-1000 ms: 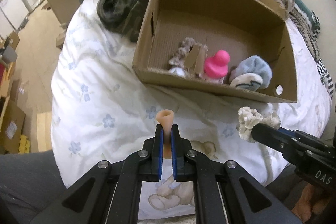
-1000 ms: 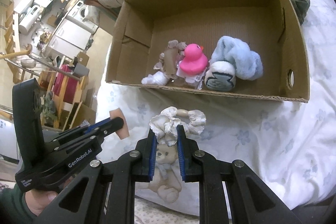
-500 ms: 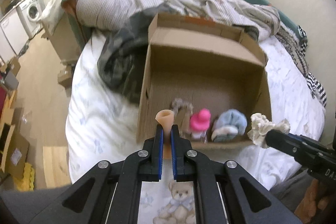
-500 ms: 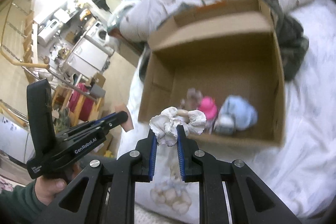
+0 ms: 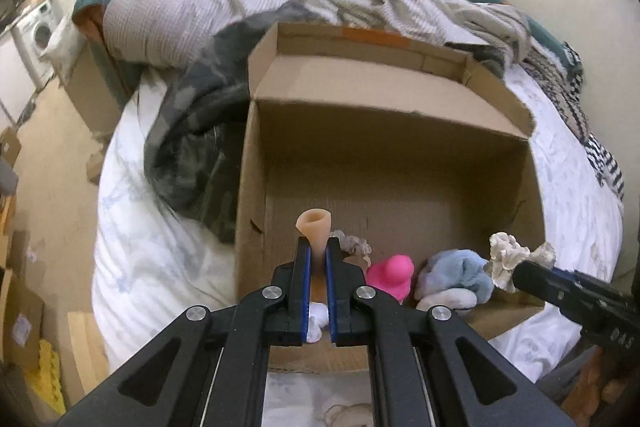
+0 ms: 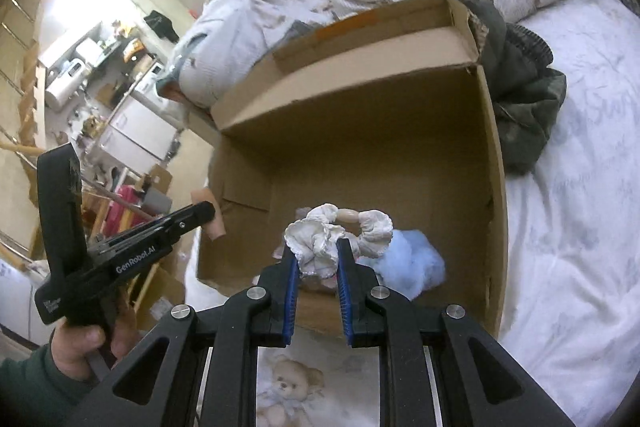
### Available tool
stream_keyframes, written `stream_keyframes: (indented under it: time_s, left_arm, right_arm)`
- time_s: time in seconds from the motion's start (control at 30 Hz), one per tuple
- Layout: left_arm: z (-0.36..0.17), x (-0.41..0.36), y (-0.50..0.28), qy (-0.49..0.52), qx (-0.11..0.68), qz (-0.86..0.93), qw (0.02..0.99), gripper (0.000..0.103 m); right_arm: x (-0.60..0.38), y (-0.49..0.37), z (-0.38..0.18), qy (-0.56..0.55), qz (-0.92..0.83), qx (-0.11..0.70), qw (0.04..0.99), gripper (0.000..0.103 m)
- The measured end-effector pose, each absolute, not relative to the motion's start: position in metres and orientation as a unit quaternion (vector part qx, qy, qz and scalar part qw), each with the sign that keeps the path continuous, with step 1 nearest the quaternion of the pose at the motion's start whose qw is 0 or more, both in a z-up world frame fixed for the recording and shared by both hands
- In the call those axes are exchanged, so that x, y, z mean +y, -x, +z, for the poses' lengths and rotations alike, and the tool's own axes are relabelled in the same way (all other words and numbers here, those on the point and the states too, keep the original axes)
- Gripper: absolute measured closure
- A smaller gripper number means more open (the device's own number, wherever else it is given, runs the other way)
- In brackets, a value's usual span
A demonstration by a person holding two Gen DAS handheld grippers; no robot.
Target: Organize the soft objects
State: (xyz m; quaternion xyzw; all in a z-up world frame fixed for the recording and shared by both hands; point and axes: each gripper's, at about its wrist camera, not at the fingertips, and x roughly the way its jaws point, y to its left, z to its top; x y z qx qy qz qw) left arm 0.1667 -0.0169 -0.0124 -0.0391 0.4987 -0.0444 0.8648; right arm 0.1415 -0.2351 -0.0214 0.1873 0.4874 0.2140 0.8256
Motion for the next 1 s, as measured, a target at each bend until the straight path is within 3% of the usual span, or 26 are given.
stream_keyframes:
  time_s: [0.47, 0.57, 0.63, 0.67, 0.7, 0.77, 0.87, 1.0]
  left_arm:
    - [-0.024, -0.021, -0.172, 0.031, 0.517, -0.028, 0.855, 0.094]
    - [-0.023, -0.023, -0.172, 0.030, 0.516, -0.032, 0.855, 0.081]
    - [-0.023, -0.023, -0.171, 0.036, 0.516, -0.034, 0.855, 0.062]
    - [-0.023, -0.023, -0.171, 0.039, 0.517, -0.034, 0.855, 0.054]
    - [-0.022, -0.022, -0.170, 0.043, 0.515, -0.035, 0.855, 0.041]
    - [-0.020, -0.021, -0.169, 0.047, 0.509, -0.032, 0.859, 0.038]
    - [-0.017, -0.020, -0.168, 0.052, 0.505, -0.037, 0.861, 0.038]
    - [-0.013, -0.017, -0.166, 0.063, 0.497, -0.036, 0.865, 0.038]
  right_arm:
    - [-0.221, -0.162, -0.046, -0.173, 0.188, 0.516, 0.818, 0.083]
    - [-0.223, -0.161, -0.047, -0.180, 0.185, 0.516, 0.817, 0.083]
    - [-0.225, -0.161, -0.047, -0.186, 0.184, 0.516, 0.816, 0.081]
    - [-0.226, -0.161, -0.047, -0.192, 0.182, 0.517, 0.814, 0.074]
    - [-0.228, -0.162, -0.048, -0.199, 0.179, 0.519, 0.812, 0.060]
    - [-0.234, -0.159, -0.048, -0.216, 0.175, 0.512, 0.813, 0.029]
    - [-0.239, -0.158, -0.044, -0.225, 0.169, 0.502, 0.818, 0.026]
    - [-0.245, -0.157, -0.044, -0.229, 0.147, 0.504, 0.819, 0.007]
